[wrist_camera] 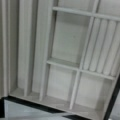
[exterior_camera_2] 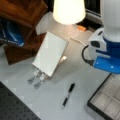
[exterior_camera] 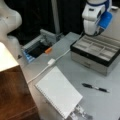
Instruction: Open the box. Pick up the pen. Place the pen in the box. Pick up the book. Place the book on the shelf.
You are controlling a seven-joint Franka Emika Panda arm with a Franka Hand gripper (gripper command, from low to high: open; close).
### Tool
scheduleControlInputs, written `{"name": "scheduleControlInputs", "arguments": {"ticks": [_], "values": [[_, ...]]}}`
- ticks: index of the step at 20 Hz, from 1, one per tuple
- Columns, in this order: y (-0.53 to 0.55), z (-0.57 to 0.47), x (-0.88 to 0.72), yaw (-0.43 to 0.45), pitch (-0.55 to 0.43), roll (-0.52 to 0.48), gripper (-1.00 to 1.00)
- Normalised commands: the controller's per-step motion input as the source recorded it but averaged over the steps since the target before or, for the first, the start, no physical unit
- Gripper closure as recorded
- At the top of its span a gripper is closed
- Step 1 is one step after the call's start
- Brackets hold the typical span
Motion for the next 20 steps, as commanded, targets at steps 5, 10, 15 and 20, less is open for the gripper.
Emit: {"name": "scheduleControlInputs", "arguments": {"ticks": [5,10,15,20], "values": [[-0.26,-0.09,0.15,0.27,0.107,-0.387,-1.0],[-0.35,-0.09,0.04,0.334,0.132,-0.24,-1.0],[-0.33,-0.16,0.08,0.385,0.04,-0.11,-1.0],[-0.37,-0.21,0.11,0.274,-0.055,-0.098,-1.0]]}}
